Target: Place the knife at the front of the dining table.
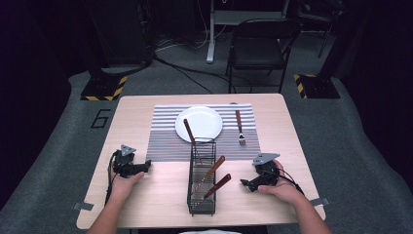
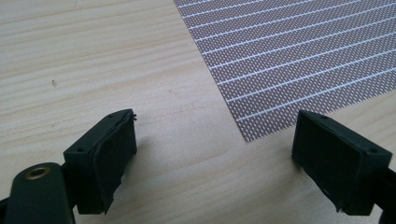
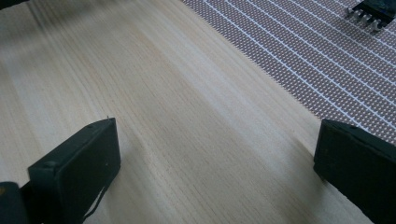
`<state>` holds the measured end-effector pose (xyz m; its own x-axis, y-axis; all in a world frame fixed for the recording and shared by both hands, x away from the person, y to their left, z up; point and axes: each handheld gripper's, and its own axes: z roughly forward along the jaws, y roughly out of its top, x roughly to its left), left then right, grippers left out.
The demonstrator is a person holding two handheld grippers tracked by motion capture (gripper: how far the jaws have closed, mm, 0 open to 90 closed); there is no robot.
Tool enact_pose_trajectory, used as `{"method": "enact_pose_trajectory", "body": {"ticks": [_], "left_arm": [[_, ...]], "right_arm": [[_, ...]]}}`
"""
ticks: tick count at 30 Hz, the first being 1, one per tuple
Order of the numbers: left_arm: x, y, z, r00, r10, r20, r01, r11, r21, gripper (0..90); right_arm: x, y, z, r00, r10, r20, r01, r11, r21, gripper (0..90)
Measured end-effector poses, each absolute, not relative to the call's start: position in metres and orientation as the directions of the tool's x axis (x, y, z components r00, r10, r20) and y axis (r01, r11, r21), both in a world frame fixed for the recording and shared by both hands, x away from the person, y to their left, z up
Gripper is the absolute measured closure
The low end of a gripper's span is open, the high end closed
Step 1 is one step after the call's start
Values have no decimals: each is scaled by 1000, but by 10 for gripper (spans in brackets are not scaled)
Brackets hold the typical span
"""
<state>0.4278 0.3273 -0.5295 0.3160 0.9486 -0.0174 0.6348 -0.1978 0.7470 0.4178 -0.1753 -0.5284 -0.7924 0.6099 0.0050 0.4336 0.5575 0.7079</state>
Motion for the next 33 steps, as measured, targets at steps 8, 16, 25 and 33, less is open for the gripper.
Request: {"method": "enact_pose_trajectory", "body": {"ticks": [8,16,25,33], "left_arm": [[428,327,-529,318,948,-17,634,-199,747,139],[427,328,-529,327,945,-15,633,-208,746,139],[427,328,-529,325,946,-16,633,-205,747,141],[427,327,-529,323,946,-14,633,-205,747,148]], "right_arm": [[418,-175,-528,-793,609,5,433,558,708,0],[418,-175,-528,-795,606,5,432,560,707,0],[418,-175,-528,-796,606,4,430,560,708,0],[418,-175,-528,-796,606,4,430,560,708,0]]}}
